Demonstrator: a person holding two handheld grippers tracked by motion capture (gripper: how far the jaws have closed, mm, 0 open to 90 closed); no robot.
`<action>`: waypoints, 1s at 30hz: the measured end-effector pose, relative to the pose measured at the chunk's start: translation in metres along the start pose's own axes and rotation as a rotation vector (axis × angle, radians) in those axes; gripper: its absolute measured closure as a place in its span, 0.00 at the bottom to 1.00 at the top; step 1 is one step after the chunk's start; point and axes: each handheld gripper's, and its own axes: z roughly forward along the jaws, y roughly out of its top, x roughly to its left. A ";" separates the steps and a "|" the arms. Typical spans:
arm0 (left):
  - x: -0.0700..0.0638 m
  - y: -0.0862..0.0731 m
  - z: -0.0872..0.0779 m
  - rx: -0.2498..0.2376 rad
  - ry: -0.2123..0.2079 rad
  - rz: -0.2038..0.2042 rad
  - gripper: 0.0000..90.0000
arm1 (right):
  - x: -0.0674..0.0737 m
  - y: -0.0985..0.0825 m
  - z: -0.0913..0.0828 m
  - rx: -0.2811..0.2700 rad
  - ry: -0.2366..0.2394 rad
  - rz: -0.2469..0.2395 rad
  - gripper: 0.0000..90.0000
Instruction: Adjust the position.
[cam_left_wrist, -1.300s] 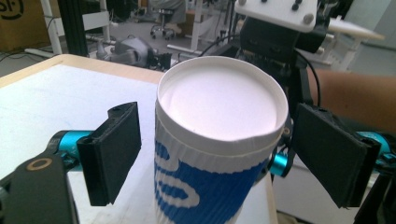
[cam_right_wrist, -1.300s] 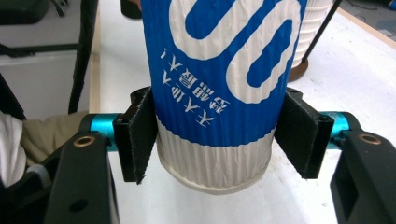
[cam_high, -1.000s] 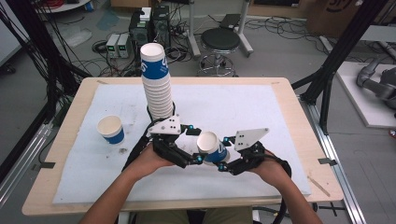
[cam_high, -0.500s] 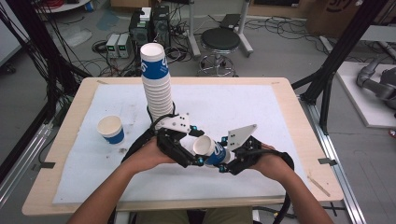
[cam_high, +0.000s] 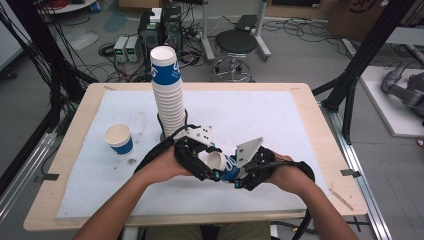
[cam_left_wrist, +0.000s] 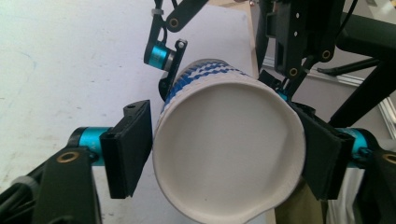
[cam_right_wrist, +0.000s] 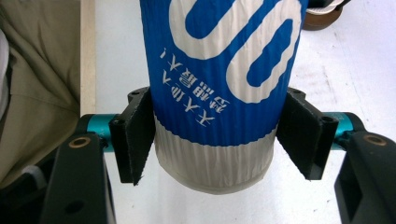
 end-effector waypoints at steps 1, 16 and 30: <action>0.000 0.000 0.001 0.001 0.001 0.003 0.31 | 0.000 0.000 0.000 0.002 -0.005 -0.006 0.36; 0.004 -0.013 -0.001 -0.100 0.006 0.014 0.33 | -0.002 -0.015 -0.017 -0.173 0.000 0.102 0.24; 0.008 -0.036 -0.005 -0.324 0.010 -0.003 0.33 | 0.001 -0.042 -0.038 -0.503 -0.049 0.262 0.23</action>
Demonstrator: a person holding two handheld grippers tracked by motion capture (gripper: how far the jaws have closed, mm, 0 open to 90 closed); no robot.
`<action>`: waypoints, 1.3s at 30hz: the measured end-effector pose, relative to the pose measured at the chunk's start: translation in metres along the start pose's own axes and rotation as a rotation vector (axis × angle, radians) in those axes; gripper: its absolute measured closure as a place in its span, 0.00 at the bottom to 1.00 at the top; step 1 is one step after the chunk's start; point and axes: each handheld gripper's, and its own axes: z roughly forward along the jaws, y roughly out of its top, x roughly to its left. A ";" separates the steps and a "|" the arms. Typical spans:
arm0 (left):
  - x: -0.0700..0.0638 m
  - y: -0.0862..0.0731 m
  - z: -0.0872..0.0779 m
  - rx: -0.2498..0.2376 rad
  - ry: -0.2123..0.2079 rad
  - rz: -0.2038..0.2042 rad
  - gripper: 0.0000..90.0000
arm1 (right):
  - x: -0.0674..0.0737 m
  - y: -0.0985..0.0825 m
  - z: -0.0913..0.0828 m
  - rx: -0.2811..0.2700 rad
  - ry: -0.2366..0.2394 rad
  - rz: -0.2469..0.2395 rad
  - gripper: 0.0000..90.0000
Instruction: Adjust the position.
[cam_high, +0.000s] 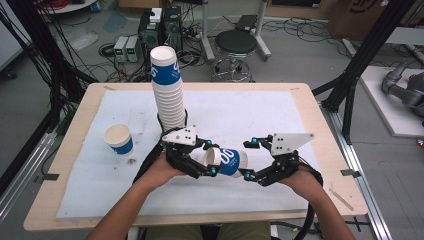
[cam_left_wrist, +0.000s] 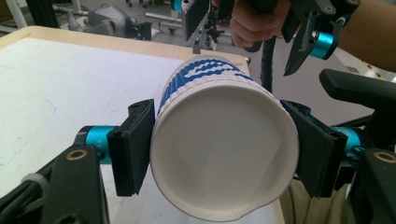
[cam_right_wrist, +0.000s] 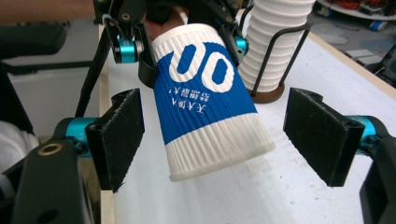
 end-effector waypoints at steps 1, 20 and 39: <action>0.000 -0.001 -0.001 -0.008 0.001 0.001 0.33 | 0.000 -0.001 -0.001 -0.006 -0.006 0.001 0.23; -0.002 -0.022 -0.008 -0.122 0.025 0.017 0.33 | -0.001 -0.025 -0.006 -0.060 -0.065 0.060 0.22; -0.008 -0.024 -0.010 -0.150 -0.024 0.052 0.33 | 0.001 -0.048 -0.002 -0.062 -0.033 0.115 0.22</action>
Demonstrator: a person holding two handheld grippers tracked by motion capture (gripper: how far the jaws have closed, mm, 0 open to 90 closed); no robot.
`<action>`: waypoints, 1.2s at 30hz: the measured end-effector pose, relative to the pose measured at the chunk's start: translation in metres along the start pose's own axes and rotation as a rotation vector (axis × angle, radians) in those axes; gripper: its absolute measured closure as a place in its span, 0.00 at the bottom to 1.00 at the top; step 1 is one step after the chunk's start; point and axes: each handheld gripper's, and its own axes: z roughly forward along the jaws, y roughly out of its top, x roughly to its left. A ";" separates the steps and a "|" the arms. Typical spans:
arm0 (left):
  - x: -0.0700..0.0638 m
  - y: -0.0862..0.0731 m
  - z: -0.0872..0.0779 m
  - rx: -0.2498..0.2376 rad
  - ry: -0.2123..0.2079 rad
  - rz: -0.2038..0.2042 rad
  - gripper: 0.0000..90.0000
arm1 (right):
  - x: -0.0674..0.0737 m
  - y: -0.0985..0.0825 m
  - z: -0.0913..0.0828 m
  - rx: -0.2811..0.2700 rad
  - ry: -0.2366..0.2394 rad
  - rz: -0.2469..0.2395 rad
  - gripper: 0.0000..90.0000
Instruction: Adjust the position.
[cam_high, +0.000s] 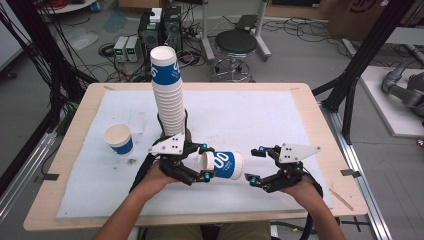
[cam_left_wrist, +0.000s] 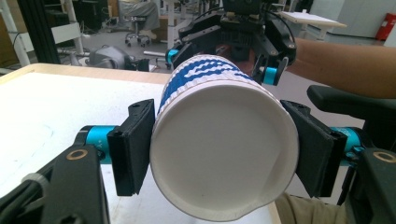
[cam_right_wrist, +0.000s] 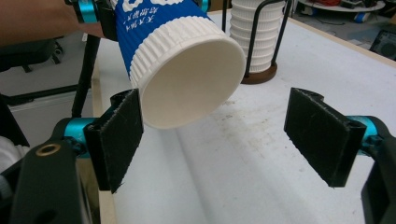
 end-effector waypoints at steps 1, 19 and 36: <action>0.000 0.000 0.000 -0.003 0.000 0.000 0.33 | 0.000 0.000 0.001 0.002 0.008 0.001 0.22; -0.002 0.003 0.008 -0.018 -0.062 0.000 0.33 | 0.005 0.003 0.021 0.013 0.121 -0.013 0.20; -0.003 0.002 0.012 -0.012 -0.082 -0.002 0.35 | 0.006 0.005 0.016 -0.036 0.157 -0.059 0.30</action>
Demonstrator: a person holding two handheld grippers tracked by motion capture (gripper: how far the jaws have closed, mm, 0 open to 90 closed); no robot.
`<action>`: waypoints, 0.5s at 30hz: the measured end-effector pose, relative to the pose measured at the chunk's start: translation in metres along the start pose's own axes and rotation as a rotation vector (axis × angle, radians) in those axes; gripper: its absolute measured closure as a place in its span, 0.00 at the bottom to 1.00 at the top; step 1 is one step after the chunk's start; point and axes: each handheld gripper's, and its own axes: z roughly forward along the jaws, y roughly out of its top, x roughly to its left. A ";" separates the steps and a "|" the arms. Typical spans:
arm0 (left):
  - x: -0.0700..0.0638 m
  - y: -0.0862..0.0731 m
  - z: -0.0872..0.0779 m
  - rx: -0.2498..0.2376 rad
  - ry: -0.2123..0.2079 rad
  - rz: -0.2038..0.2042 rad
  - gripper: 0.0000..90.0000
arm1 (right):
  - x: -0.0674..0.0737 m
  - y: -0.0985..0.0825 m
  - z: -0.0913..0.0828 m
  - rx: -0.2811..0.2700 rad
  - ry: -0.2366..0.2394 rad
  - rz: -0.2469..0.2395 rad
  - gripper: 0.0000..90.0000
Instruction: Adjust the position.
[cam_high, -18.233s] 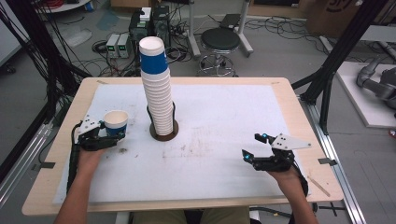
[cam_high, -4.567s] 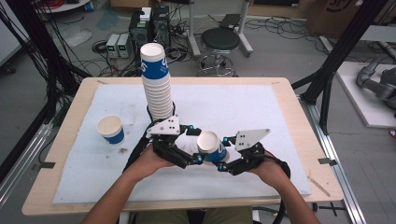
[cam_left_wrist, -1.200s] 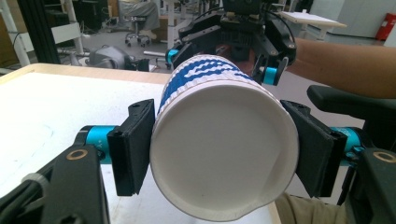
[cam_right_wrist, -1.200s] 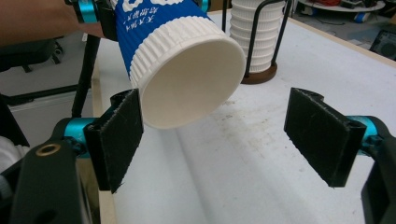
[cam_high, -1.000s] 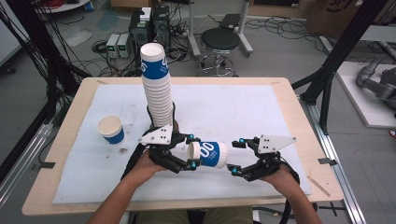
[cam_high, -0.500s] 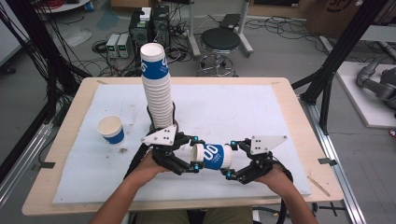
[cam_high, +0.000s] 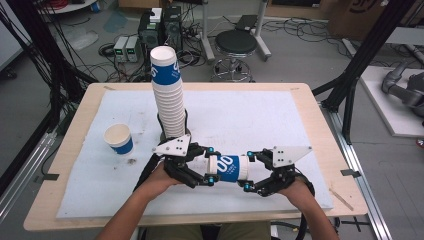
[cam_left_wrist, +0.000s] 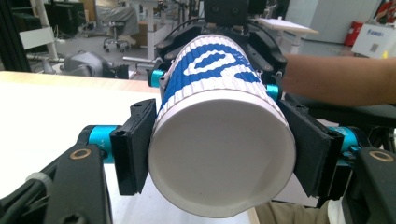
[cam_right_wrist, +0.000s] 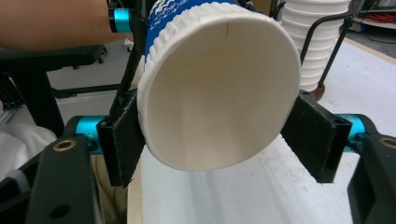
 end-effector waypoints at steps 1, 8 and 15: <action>0.000 0.000 0.000 0.005 0.001 0.001 0.35 | 0.000 0.000 0.000 0.004 -0.002 -0.003 0.30; -0.003 0.000 0.003 0.040 0.035 0.000 0.33 | 0.000 0.000 0.000 0.024 -0.004 -0.012 0.33; -0.004 0.000 0.004 0.064 0.083 -0.037 0.20 | 0.000 0.001 -0.001 0.038 -0.004 -0.014 0.33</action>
